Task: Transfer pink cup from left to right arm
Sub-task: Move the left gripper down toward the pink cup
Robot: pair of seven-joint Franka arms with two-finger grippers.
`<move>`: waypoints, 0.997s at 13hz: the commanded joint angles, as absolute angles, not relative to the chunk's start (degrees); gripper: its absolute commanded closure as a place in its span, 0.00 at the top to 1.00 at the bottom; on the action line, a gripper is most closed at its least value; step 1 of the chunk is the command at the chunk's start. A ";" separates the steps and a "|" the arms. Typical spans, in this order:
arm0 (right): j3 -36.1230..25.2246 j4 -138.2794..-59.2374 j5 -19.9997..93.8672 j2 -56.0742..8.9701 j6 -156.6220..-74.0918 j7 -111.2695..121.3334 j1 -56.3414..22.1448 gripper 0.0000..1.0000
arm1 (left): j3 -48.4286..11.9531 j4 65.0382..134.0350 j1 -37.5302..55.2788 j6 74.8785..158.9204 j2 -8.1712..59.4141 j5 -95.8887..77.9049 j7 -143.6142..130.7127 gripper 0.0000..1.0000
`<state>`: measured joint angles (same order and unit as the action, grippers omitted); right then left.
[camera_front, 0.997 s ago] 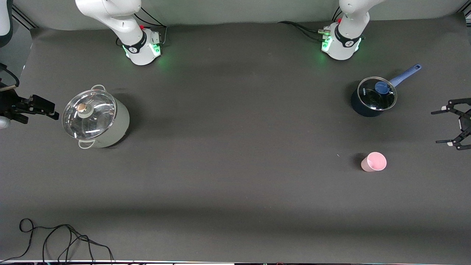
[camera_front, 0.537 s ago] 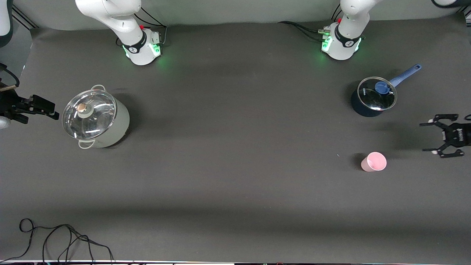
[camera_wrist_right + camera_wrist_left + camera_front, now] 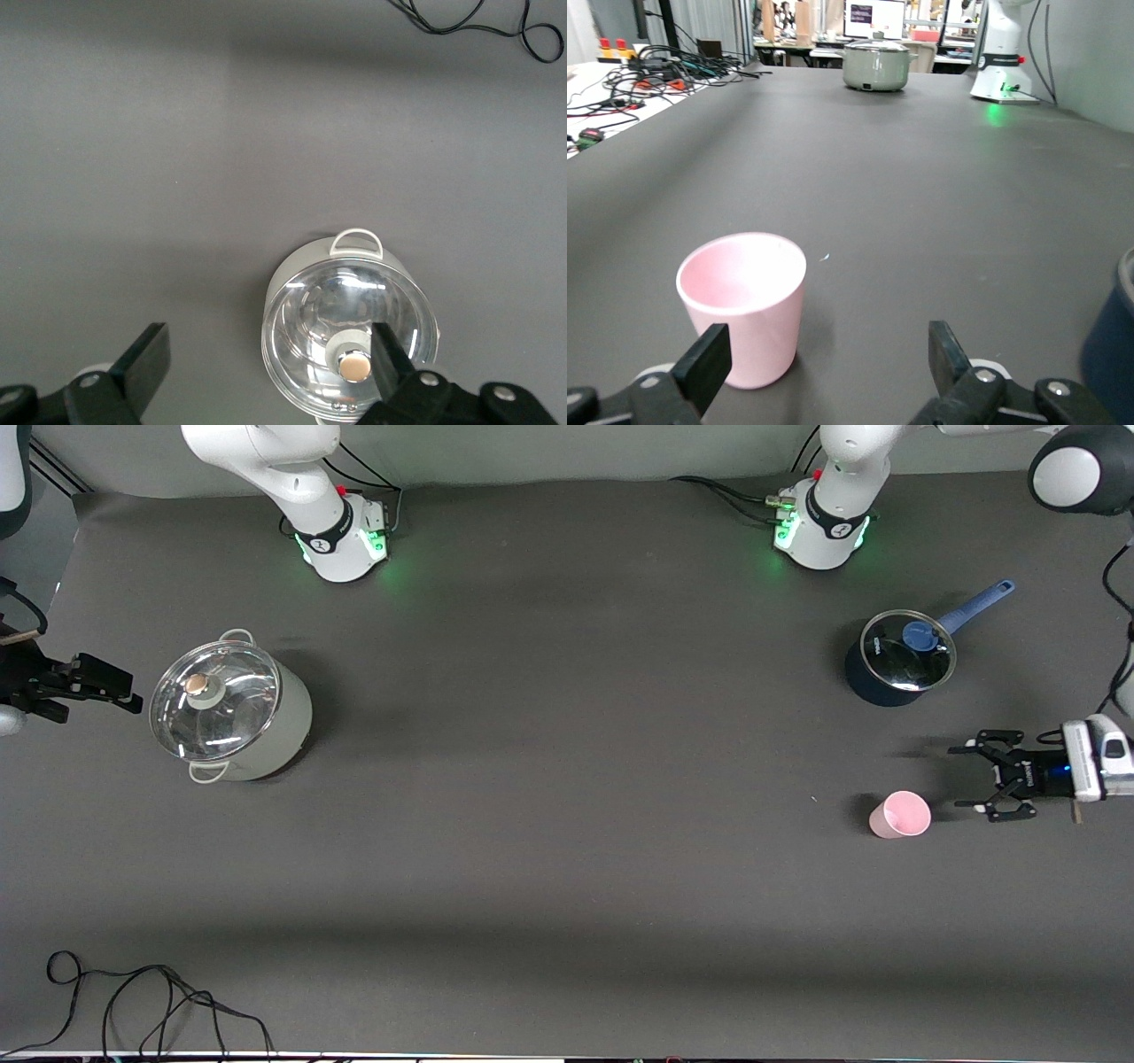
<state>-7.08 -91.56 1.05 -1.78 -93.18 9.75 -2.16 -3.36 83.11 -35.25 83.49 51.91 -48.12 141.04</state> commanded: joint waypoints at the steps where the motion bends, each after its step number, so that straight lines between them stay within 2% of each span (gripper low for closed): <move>1: -7.21 -91.41 0.70 -1.41 -92.55 10.11 -2.37 1.00 | -3.78 81.39 -36.21 84.19 55.10 -50.36 143.08 0.99; 5: -7.29 -91.32 0.70 -1.32 -92.55 10.11 -2.37 1.00 | -3.78 81.39 -36.65 88.23 57.30 -55.01 146.85 0.99; 13: -7.29 -91.32 0.70 -1.32 -92.55 10.11 -2.37 1.00 | -4.30 81.56 -35.42 88.59 60.38 -59.24 147.48 0.99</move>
<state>-7.09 -91.52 1.05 -1.78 -93.18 9.75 -2.16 -4.20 82.52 -36.02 88.46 59.69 -57.82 146.41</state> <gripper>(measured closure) 0.000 0.004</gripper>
